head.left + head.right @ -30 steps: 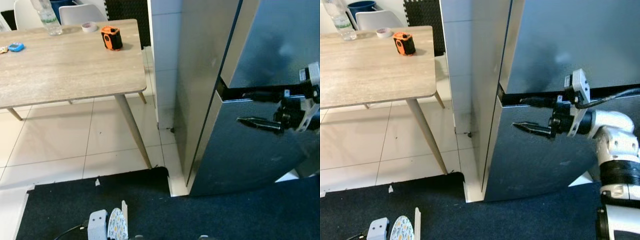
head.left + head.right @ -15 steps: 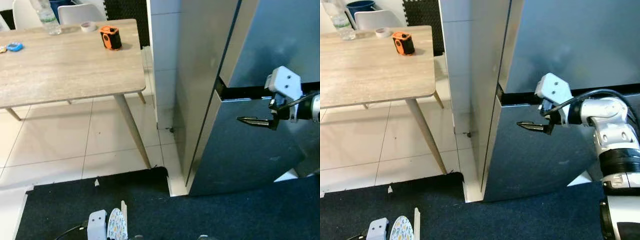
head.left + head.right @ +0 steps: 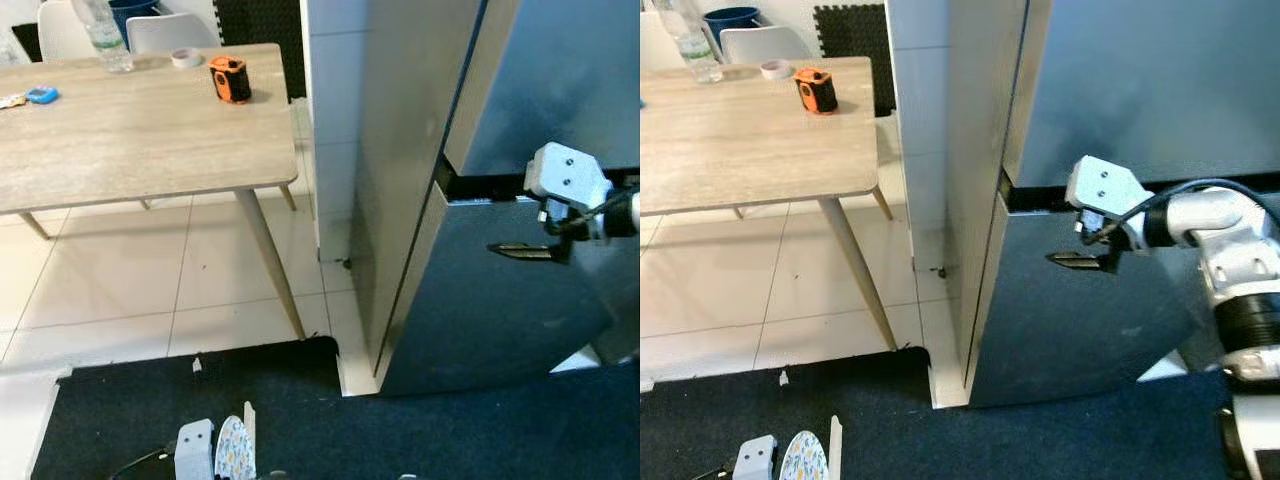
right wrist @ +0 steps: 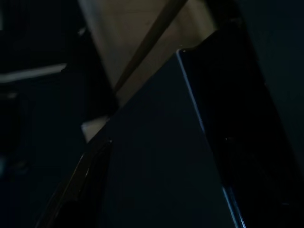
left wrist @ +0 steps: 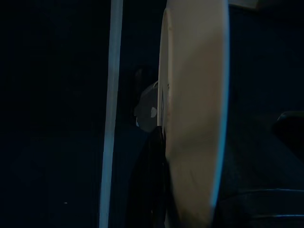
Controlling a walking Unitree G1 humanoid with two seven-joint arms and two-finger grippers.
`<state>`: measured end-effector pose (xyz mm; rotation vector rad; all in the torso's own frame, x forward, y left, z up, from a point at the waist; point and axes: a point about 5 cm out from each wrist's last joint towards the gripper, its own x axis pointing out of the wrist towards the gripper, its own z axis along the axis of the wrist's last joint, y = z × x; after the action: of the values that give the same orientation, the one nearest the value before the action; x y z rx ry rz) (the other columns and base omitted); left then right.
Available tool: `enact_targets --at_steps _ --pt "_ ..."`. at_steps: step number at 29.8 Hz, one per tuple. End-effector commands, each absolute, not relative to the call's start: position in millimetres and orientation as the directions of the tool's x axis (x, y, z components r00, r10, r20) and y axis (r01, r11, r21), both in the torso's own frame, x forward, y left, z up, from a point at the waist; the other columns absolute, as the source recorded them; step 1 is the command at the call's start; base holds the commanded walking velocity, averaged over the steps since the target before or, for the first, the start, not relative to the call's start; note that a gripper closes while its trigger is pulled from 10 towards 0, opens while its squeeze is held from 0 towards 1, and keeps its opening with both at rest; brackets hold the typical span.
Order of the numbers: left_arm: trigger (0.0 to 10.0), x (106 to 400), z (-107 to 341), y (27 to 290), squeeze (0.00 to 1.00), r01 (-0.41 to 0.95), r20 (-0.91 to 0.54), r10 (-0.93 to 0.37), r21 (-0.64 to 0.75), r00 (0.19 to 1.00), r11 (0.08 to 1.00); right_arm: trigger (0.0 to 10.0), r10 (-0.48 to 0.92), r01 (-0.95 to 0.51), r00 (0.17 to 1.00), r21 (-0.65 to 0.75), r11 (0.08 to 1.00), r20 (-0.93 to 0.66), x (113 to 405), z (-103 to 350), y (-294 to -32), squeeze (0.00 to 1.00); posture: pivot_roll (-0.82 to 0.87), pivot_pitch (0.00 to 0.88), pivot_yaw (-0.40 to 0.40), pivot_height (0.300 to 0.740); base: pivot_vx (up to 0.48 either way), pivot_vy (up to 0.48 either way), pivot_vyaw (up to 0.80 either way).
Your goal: Restocking fridge
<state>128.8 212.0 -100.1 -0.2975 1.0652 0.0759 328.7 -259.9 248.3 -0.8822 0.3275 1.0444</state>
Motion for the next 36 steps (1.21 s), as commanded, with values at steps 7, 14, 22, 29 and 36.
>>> enact_targets --at_steps 7,14,22,29,36 --pt "10.0 120.2 -104.2 204.4 0.00 -0.208 -0.883 -0.106 -0.222 0.458 0.953 10.0 0.606 -0.976 0.202 -0.209 0.060 -0.769 310.1 212.4 -254.3 0.00 -0.04 0.058 -0.025 0.740 0.000 0.000 0.00" --pt "10.0 118.3 -105.1 202.4 0.00 -0.210 -0.884 -0.112 -0.228 0.454 0.951 10.0 0.741 -0.988 0.089 -0.152 -0.017 -0.666 291.6 232.6 -239.4 0.00 -0.04 0.059 -0.031 0.740 0.000 0.000 0.00" --pt "10.0 119.0 -105.0 201.6 0.00 -0.210 -0.883 -0.118 -0.235 0.455 0.949 10.0 0.977 -0.955 -0.145 -0.238 -0.179 -0.155 256.9 304.9 -208.1 0.00 -0.05 0.058 -0.029 0.740 0.000 0.000 0.00" --pt "10.0 119.4 -105.0 200.6 0.00 -0.209 -0.882 -0.121 -0.238 0.456 0.948 10.0 0.980 -0.967 -0.199 -0.166 -0.194 0.015 246.7 296.5 -211.4 0.00 -0.05 0.057 -0.033 0.740 0.000 0.000 0.00" --pt "10.0 119.9 -104.8 200.6 0.00 -0.207 -0.881 -0.123 -0.240 0.457 0.948 9.6 0.984 -0.975 -0.134 0.195 -0.110 -0.114 230.5 199.0 -208.3 0.00 -0.05 0.056 -0.034 0.740 0.000 0.000 0.00"
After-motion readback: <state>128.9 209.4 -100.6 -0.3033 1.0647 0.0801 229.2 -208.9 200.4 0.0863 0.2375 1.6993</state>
